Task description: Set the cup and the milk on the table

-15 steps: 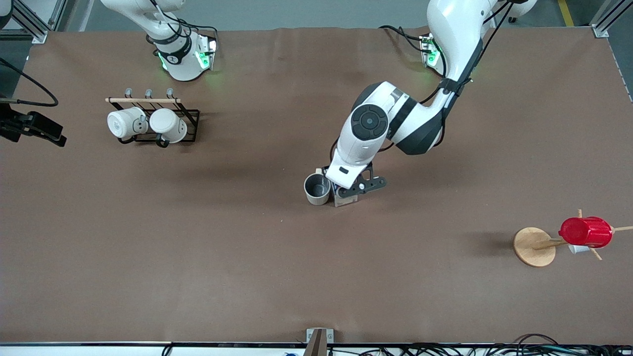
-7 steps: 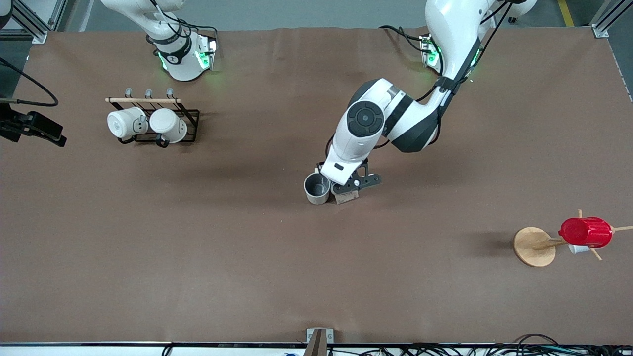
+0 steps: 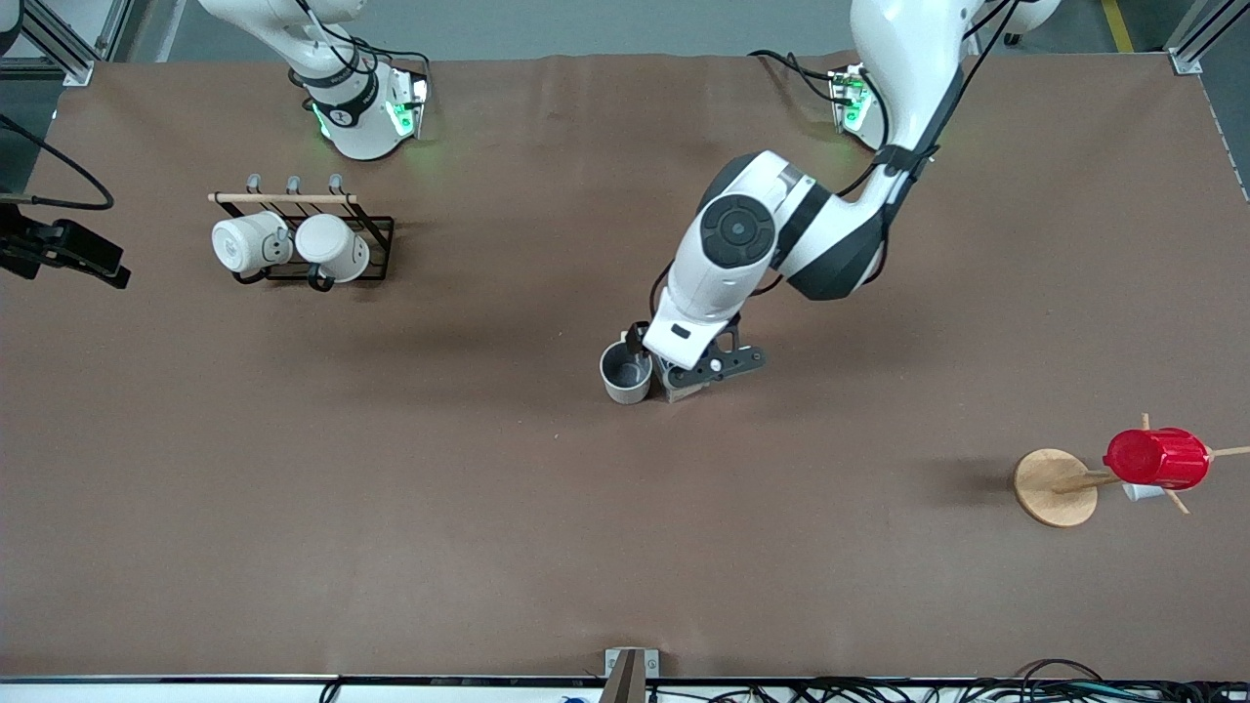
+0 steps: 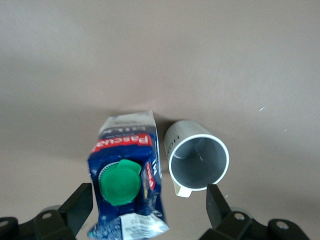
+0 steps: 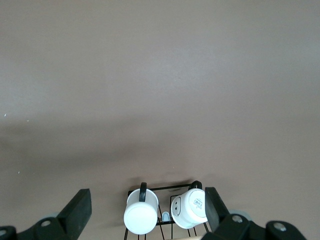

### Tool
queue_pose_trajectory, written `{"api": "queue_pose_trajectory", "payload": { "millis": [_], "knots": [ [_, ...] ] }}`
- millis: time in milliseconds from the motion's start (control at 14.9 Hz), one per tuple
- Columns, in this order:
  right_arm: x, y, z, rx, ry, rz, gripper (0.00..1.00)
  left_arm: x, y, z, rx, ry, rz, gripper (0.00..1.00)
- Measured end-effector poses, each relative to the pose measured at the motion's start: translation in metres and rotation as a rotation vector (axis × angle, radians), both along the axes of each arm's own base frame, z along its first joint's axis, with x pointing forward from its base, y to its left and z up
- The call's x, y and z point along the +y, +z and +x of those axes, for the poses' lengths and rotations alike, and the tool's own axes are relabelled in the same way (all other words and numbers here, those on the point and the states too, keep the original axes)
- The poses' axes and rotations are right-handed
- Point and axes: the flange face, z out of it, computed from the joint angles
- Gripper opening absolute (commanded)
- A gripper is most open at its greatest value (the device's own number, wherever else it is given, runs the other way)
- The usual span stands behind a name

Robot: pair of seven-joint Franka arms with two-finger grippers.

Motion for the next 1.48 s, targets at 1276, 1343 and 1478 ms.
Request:
{"api": "queue_pose_trajectory", "payload": {
  "millis": [1276, 1343, 1478],
  "knots": [
    [-0.001, 0.005, -0.001, -0.004, 0.1, 0.002, 1.0, 0.326, 0.27, -0.042, -0.057, -0.359, 0.166, 1.0],
    [0.0, 0.005, -0.001, -0.004, 0.1, 0.002, 1.0, 0.331, 0.269, -0.048, -0.052, -0.352, 0.156, 1.0],
    [-0.001, 0.005, -0.001, -0.004, 0.101, 0.002, 1.0, 0.337, 0.267, -0.055, -0.043, -0.337, 0.142, 1.0]
  ]
}}
